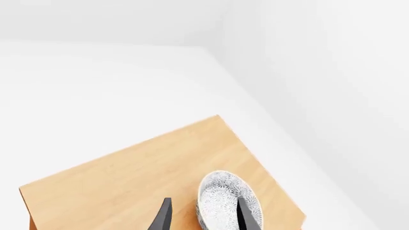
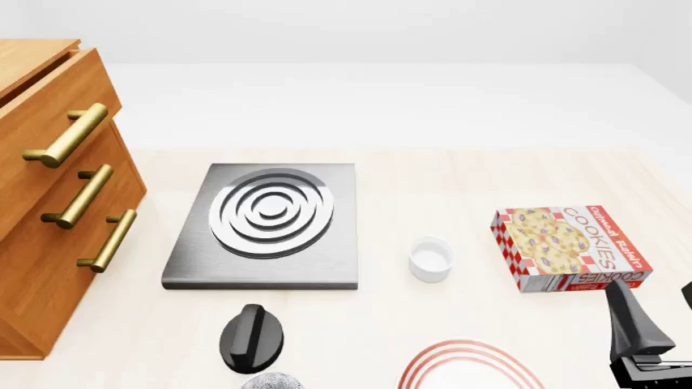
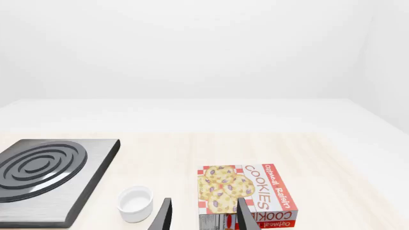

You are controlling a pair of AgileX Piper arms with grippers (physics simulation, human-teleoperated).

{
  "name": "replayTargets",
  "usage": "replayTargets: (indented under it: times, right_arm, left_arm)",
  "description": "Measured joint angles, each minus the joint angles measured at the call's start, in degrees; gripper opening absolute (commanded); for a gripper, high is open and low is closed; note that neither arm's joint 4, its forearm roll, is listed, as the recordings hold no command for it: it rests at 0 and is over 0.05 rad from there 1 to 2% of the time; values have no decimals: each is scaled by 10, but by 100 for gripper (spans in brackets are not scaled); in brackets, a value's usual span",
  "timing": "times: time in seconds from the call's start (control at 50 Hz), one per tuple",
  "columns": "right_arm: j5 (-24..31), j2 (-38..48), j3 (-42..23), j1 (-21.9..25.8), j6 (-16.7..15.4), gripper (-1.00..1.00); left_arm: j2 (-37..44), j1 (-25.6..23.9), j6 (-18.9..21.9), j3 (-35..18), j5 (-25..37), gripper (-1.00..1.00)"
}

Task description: Pick the akita bowl on the wooden cabinet and place it on the plate.

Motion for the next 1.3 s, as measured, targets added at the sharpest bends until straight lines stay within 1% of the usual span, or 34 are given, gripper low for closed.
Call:
replayTargets:
  times: [0.6,1.3]
  right_arm:
    - [0,0,0,0,0,100]
    - [0,0,0,0,0,100]
  left_arm:
    - [36,-13,2,6,-16,100]
    - [58,-36,20,27,-37,100]
